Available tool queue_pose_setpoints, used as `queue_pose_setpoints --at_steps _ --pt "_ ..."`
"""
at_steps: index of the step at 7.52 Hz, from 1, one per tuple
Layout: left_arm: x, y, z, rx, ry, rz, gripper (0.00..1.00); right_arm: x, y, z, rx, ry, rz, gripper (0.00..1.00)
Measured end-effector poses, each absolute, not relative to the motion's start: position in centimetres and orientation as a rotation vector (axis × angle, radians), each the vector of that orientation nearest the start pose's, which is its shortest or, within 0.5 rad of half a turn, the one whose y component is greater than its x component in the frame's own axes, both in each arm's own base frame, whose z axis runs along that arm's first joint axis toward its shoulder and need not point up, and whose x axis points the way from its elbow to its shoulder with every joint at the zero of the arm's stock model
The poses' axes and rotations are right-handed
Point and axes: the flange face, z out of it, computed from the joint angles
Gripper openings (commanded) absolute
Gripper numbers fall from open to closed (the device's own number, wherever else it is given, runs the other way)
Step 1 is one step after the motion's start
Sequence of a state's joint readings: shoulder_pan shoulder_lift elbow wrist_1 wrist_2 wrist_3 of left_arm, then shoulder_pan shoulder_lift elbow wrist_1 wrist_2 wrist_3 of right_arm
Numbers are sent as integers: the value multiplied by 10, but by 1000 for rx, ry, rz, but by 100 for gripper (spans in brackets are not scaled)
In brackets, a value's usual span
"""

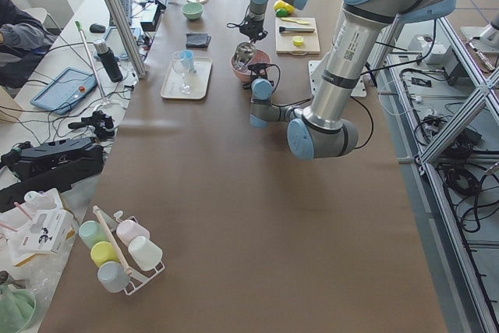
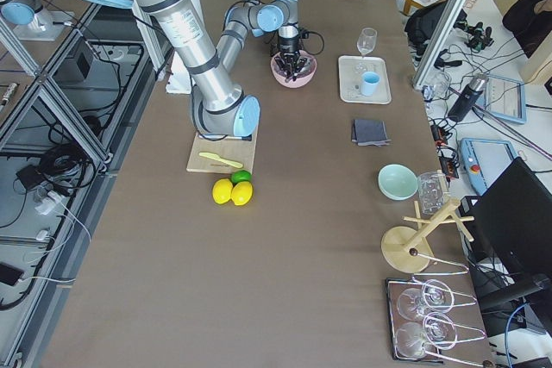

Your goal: Put ice in cup with scoop

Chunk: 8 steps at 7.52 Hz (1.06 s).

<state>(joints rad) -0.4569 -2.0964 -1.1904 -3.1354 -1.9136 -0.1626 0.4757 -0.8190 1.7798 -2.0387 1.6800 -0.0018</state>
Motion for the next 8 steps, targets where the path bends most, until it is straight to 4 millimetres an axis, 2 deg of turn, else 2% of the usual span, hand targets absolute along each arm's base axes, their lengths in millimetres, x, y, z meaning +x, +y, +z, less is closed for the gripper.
queue_pose_setpoints --at_steps 3,8 --pt "566 -390 362 1273 1280 987 98 -519 -405 188 453 -429 -1041 0" --pt "566 -390 363 1271 1280 989 98 -462 -378 175 631 -567 -908 0"
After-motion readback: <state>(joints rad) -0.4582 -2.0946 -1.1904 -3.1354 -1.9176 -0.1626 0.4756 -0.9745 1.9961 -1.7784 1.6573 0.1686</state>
